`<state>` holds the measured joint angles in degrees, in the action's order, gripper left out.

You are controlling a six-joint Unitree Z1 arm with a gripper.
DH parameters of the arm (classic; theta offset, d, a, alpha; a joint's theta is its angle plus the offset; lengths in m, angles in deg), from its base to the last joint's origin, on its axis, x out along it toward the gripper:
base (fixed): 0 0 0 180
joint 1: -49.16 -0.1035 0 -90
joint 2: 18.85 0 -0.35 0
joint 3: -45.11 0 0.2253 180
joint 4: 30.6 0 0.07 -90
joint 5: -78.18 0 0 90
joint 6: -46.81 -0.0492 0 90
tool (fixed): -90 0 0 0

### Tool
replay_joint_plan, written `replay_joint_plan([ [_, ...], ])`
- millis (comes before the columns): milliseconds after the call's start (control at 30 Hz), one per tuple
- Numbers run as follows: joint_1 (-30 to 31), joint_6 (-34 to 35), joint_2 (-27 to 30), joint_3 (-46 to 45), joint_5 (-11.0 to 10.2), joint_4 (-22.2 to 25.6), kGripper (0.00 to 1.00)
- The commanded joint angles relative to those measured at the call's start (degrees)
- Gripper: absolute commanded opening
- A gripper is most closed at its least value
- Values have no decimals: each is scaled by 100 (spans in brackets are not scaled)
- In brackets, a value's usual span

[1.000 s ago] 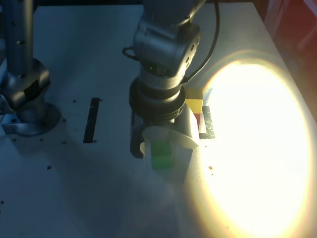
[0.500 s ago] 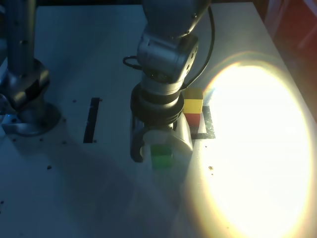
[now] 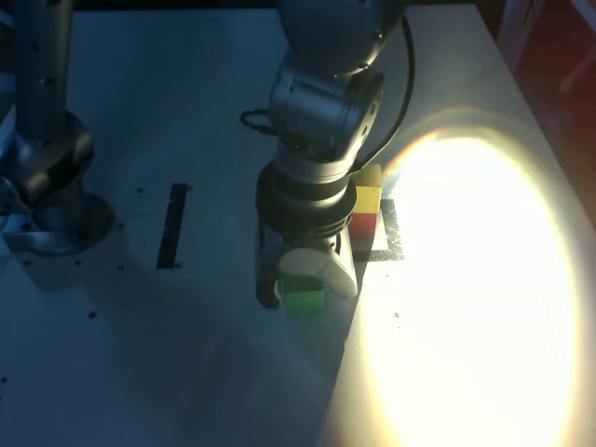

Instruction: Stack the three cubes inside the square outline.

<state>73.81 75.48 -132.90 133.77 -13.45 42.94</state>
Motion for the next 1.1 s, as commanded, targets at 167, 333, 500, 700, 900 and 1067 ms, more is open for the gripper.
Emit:
replay_joint_plan([
  [167, -4, -57, -19, 47, 27, -68, 15],
  [333, -4, -116, 14, 58, 95, -78, 11],
  [500, -4, -186, 32, 102, 161, -15, 11],
  [700, -4, -294, 304, 514, 119, 629, 11],
  [900, -198, -456, 842, 1648, -515, 2392, 11],
  [1067, -910, -1116, 901, 2104, -693, 2912, 11],
])
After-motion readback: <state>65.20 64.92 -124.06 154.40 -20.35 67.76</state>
